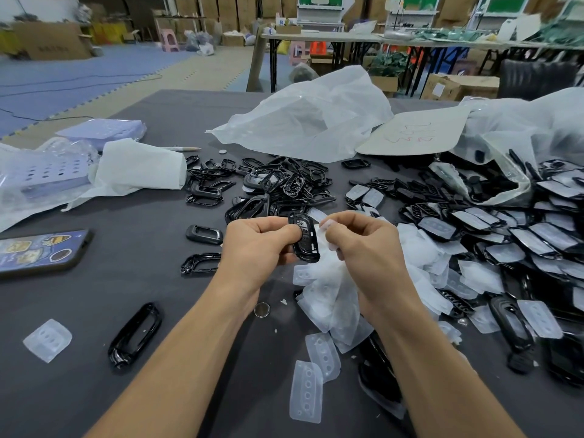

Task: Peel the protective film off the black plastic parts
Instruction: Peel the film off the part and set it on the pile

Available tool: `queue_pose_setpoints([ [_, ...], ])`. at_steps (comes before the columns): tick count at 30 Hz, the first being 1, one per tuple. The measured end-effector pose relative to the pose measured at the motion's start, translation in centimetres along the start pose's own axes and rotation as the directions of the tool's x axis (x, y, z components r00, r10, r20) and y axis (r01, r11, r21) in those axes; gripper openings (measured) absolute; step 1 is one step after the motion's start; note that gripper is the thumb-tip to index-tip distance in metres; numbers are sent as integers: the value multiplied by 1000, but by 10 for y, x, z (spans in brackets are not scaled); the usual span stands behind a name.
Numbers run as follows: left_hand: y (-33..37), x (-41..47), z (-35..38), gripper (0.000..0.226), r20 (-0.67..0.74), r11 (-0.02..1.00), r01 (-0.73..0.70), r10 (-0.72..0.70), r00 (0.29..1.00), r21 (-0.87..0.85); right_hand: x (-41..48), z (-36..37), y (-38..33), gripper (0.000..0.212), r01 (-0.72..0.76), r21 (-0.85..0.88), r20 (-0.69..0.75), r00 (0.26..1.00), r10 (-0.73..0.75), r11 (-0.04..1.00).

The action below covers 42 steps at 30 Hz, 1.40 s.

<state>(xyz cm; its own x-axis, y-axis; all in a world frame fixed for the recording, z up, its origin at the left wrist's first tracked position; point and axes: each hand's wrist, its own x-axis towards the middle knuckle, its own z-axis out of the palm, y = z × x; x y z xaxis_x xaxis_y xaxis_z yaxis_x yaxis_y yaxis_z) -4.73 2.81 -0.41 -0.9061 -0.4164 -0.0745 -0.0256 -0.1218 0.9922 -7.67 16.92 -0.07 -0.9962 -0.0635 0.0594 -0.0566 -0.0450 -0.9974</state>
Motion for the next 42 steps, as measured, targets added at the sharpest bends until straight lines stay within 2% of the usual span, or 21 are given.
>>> queue_pose_setpoints([
  [6,-3,1,-1,28,23,1000,2,-2,1000,19,-1,0,-1,13,51,-7,-25,998,-51,999],
  [8,-4,1,-1,28,28,1000,-3,3,1000,18,-1,-3,1,12,85,-131,-114,988,-100,988],
  [10,-4,1,0,30,16,1000,-13,13,1000,13,-2,-4,3,15,171,-314,-190,953,-238,934],
  [12,-5,1,2,32,8,1000,-31,31,1000,5,-6,-2,3,14,230,-471,-176,921,-347,851],
  [15,-4,-2,3,29,5,998,-53,53,999,14,-12,6,6,9,233,-656,-115,909,-400,718],
  [17,-4,-1,2,31,-36,998,-59,59,998,5,-15,10,8,8,256,-623,-80,920,-385,740],
  [21,-4,4,-2,13,-105,999,-35,32,994,-31,-11,11,8,20,217,-353,-26,970,-242,910],
  [23,-4,4,-2,15,-78,998,-23,18,997,-55,-5,8,9,21,137,-197,-33,989,-146,971],
  [26,-1,4,-2,25,-20,998,-35,34,999,-60,-2,5,8,17,46,-39,7,999,-46,998],
  [30,0,2,-3,36,36,997,-62,63,997,-44,0,1,5,12,18,-104,89,996,-9,994],
  [32,-1,2,-2,30,20,998,-56,57,998,-30,0,-1,5,11,56,-171,41,998,-49,984],
  [34,-3,4,-3,15,-46,999,-43,43,998,-7,-1,-3,5,14,96,-205,-42,993,-107,974],
  [36,-5,5,-3,12,-68,999,-35,36,997,11,0,-4,4,16,105,-145,-75,990,-117,984],
  [38,-7,5,-3,18,-43,998,-43,46,998,52,0,-3,3,16,97,-71,-53,993,-101,993],
  [41,-8,5,-4,7,8,996,-28,27,1000,90,-2,0,3,17,80,13,0,997,-80,997],
  [42,-9,5,-5,13,19,995,-23,21,1000,96,-2,0,2,17,71,34,14,997,-72,997],
])
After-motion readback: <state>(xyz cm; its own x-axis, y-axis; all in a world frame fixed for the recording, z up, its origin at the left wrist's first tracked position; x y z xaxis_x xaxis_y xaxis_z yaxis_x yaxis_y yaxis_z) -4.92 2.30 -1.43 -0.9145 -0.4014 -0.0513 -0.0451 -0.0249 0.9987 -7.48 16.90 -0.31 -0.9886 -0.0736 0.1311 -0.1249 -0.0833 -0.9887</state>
